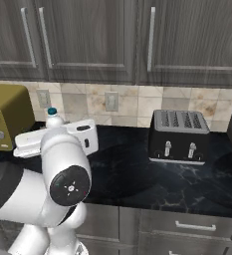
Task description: Take the bottled waters from the counter and place them in the freezer to freeze. Close the freezer door after placing the bottles.
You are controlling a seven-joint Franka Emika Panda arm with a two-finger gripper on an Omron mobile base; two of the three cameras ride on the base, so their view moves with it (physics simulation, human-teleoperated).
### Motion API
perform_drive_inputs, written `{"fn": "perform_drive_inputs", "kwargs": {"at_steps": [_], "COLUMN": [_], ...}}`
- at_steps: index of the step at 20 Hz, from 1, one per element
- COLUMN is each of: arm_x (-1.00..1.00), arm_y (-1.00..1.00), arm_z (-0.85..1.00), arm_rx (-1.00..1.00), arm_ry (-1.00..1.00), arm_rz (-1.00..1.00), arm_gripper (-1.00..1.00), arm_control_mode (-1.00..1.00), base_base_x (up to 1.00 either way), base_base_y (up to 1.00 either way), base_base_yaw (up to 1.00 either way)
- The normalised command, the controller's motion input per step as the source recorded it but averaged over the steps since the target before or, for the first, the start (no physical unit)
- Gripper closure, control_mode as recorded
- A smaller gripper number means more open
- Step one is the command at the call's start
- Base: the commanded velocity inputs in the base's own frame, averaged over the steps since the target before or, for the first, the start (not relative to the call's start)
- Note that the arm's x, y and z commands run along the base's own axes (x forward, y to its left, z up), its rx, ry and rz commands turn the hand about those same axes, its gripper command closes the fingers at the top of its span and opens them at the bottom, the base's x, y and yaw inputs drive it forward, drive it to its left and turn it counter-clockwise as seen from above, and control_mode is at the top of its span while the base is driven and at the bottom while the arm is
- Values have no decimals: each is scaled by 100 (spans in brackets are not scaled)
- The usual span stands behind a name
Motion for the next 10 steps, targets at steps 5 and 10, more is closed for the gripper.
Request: {"fn": "perform_drive_inputs", "kwargs": {"at_steps": [5,10], "arm_x": [-85,-55], "arm_y": [57,59], "arm_z": [-2,-6], "arm_rx": [0,0], "arm_ry": [-2,0], "arm_rz": [24,33], "arm_gripper": [100,100], "arm_control_mode": [-100,-100], "base_base_x": [0,0], "base_base_y": [0,0], "base_base_yaw": [0,0]}}
